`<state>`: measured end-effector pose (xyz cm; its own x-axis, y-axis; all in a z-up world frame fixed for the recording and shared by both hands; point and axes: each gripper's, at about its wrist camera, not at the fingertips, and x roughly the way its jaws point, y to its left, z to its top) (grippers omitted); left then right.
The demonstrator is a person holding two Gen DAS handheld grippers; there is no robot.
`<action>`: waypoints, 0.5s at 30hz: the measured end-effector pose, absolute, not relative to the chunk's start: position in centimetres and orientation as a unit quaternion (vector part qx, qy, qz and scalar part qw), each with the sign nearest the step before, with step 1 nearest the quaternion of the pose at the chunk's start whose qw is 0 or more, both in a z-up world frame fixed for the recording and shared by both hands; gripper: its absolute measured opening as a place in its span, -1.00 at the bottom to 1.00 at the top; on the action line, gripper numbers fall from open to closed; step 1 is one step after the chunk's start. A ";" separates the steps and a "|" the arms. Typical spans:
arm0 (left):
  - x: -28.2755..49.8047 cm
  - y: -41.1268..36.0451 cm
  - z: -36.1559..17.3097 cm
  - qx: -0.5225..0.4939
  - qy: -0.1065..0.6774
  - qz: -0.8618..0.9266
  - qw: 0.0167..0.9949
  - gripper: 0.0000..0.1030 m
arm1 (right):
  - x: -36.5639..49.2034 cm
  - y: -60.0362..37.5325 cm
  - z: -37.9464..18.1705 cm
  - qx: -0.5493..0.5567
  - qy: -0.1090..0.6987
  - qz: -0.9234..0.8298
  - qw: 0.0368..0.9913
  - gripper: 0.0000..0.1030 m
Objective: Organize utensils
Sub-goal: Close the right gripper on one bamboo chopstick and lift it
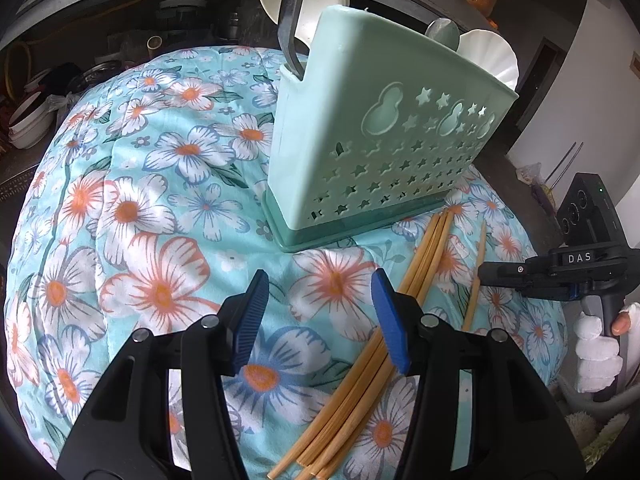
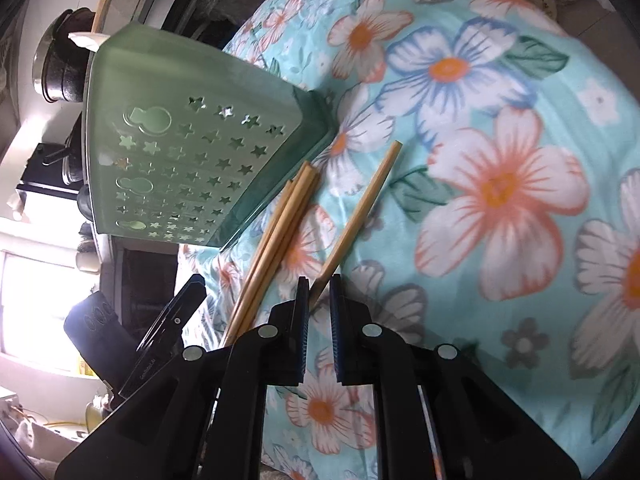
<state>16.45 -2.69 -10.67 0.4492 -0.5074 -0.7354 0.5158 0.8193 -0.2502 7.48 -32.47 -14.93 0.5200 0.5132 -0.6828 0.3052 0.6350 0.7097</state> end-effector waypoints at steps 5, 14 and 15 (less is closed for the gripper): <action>16.3 -2.7 -10.3 0.007 0.425 -0.305 0.852 -0.03 | 8.5 -32.0 -14.5 0.406 0.489 0.053 0.770 -0.58; 14.2 -3.4 -9.1 0.031 0.399 -0.339 0.851 -0.11 | 9.5 -28.8 -13.5 0.301 0.496 0.019 0.814 -0.66; 13.9 -3.9 -9.0 0.042 0.395 -0.344 0.851 -0.16 | 9.4 -28.6 -13.4 0.293 0.498 0.018 0.816 -0.67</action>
